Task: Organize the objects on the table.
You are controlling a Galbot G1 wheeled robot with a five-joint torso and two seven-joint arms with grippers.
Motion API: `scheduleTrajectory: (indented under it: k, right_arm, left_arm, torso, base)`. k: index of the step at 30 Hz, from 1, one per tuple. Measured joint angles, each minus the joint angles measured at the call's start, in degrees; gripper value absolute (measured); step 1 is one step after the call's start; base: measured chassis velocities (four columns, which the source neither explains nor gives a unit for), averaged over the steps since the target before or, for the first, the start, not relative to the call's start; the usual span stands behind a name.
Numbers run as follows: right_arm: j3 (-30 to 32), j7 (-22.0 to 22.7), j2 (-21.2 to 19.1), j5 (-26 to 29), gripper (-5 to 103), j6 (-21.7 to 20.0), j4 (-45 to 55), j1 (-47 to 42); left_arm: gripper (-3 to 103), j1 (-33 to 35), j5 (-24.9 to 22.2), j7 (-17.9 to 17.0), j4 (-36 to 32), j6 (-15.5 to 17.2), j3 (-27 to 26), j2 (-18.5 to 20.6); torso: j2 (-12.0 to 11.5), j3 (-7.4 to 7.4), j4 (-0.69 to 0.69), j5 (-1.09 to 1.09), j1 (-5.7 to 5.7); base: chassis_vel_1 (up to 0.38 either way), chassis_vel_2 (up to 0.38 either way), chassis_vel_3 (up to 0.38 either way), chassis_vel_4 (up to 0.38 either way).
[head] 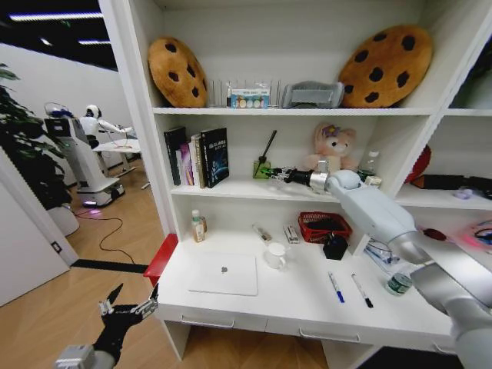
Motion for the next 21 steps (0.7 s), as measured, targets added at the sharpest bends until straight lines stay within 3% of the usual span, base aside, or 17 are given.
scheduleTrajectory:
  k: [17,19,21]
  right_arm:
    - [-3.19,-3.43,2.48,-2.79,34,1.19,-4.94,0.78]
    - [-3.19,-3.65,2.35,-2.86,37,1.18,-4.87,0.78]
    - [-3.14,-3.74,2.18,-2.98,47,1.21,-4.8,0.79]
  left_arm:
    - [100,0.0,0.0,0.0,0.0,0.02,0.0,0.0]
    - [100,0.0,0.0,0.0,0.0,0.01,0.0,0.0]
    - [100,0.0,0.0,0.0,0.0,0.01,0.0,0.0]
  torso:
    - [0.0,0.0,0.01,0.01,0.0]
    - [0.0,0.0,0.01,0.02,0.0]
    - [0.0,0.0,0.01,0.02,0.0]
  base:
    - [0.0,0.0,0.0,0.0]
    - [0.0,0.0,0.0,0.0]
    - [0.0,0.0,0.0,0.0]
